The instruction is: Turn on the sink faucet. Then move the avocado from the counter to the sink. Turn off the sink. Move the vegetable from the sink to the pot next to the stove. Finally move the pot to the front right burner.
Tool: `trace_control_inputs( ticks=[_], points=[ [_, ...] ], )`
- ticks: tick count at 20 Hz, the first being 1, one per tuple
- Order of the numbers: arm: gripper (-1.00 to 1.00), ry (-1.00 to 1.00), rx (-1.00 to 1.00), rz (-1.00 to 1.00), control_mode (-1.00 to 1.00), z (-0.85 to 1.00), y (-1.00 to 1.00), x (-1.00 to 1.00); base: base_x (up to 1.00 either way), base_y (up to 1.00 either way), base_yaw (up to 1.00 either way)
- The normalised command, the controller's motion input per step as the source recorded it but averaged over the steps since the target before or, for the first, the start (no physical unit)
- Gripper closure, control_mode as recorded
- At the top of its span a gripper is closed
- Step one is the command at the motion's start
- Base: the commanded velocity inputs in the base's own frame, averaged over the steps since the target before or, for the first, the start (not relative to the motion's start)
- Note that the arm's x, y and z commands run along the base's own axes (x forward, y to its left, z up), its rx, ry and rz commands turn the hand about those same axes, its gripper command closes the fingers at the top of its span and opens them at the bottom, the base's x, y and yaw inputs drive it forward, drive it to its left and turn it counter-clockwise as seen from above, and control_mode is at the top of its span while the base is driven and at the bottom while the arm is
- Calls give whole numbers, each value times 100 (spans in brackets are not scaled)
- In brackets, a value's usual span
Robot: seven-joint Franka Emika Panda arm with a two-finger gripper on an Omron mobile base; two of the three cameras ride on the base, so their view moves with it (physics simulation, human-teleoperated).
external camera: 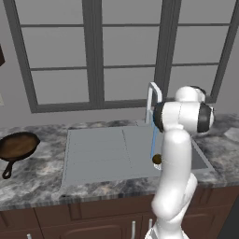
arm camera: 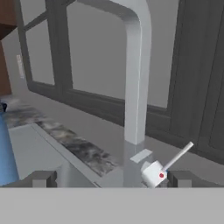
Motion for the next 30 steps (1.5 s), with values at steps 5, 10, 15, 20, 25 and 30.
trace_control_inputs(
  ticks=[5,10,15,20,25,30],
  points=[
    [-100,-10,0,16,-100,-20,-21,24,0,0,0],
    [-100,-5,0,14,-100,-5,-15,32,0,0,0],
    [-100,0,0,7,-100,-1,2,28,0,0,0],
    [-100,0,0,5,-100,-9,10,24,0,0,0],
    [-100,0,-1,1,-100,-14,19,20,0,0,0],
    [-100,0,0,0,-100,-1,19,25,0,0,0]
  ],
)
